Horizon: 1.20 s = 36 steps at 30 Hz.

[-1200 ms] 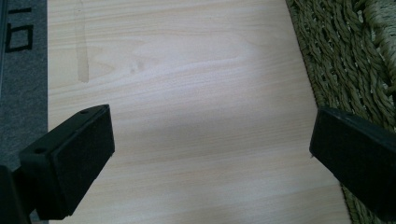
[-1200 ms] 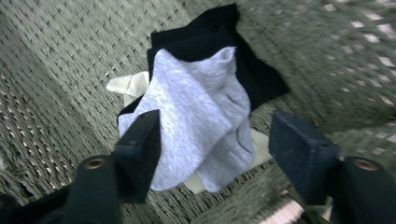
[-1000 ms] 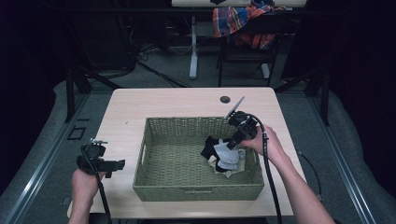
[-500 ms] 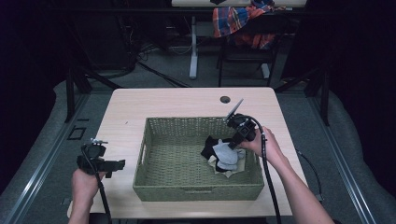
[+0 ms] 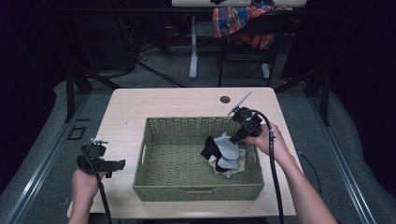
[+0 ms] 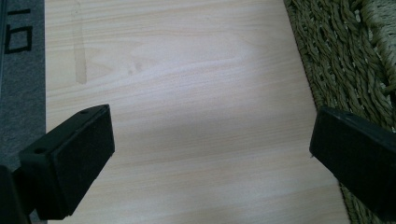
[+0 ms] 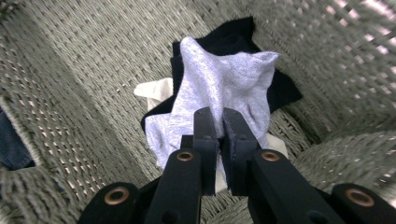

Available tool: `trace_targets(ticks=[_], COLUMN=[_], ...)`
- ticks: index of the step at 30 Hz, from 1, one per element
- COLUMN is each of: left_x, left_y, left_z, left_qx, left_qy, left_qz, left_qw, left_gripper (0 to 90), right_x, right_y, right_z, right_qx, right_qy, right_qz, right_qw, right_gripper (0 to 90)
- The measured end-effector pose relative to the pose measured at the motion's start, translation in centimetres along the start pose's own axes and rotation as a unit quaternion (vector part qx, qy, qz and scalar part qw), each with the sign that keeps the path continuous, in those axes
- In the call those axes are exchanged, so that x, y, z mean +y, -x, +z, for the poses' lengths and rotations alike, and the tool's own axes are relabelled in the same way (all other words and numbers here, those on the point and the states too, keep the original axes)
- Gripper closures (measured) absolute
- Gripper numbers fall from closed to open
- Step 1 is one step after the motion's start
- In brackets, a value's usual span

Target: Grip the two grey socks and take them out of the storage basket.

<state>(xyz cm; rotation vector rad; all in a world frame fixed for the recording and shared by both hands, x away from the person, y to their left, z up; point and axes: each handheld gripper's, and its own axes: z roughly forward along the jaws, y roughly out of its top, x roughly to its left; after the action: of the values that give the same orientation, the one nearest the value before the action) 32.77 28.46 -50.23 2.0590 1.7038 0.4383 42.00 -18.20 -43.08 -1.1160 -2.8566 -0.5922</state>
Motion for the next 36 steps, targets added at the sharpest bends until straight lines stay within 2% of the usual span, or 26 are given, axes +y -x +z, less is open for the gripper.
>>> trace_targets(ticks=[1, 2, 7, 8, 17, 19, 29, 35, 36], left_x=[0.0, 0.0, 0.0, 0.0, 0.0, 0.0, 0.0, 0.0, 0.0], left_y=[0.0, 0.0, 0.0, 0.0, 0.1, 0.1, 0.1, 0.1, 0.2], left_z=[0.0, 0.0, 0.0, 0.0, 0.0, 0.0, 0.1, 0.1, 0.1], left_qx=[0.0, 0.0, -0.001, -0.001, 0.0, 0.0, 0.0, 0.0, 0.001], left_qy=[0.0, 0.0, 0.0, -0.001, -0.003, -0.003, -0.003, -0.003, -0.003], left_qz=[0.0, 0.0, 0.0, -0.001, 0.0, 0.0, 0.002, 0.003, 0.002], left_qw=[1.0, 1.0, 1.0, 1.0, 1.0, 1.0, 1.0, 1.0, 1.0], left_gripper=[0.2, 0.2, 0.2, 0.2, 0.2, 0.2, 0.2, 0.2, 0.2], right_x=[0.0, 0.0, -0.1, -0.2, -0.6, -0.6, -1.1, -1.4, -1.5], right_y=[0.0, -0.1, -0.3, -0.5, -0.5, -0.5, -0.5, -0.2, -0.1], right_z=[0.0, -0.7, -2.1, -2.6, -4.2, -4.4, -6.1, -6.8, -7.1], right_qx=[0.0, 0.0, -0.003, 0.0, 0.001, -0.001, -0.001, -0.005, -0.006], right_qy=[0.0, 0.003, 0.024, 0.037, 0.062, 0.06, 0.086, 0.085, 0.092], right_qz=[0.0, -0.007, -0.006, -0.001, 0.007, 0.005, 0.013, 0.01, 0.015], right_qw=[1.0, 1.0, 0.9997, 0.9993, 0.998, 0.9982, 0.9962, 0.9963, 0.9956], right_gripper=[85.1, 85.1, 85.2, 85.1, 85.2, 85.2, 85.3, 85.4, 85.4])
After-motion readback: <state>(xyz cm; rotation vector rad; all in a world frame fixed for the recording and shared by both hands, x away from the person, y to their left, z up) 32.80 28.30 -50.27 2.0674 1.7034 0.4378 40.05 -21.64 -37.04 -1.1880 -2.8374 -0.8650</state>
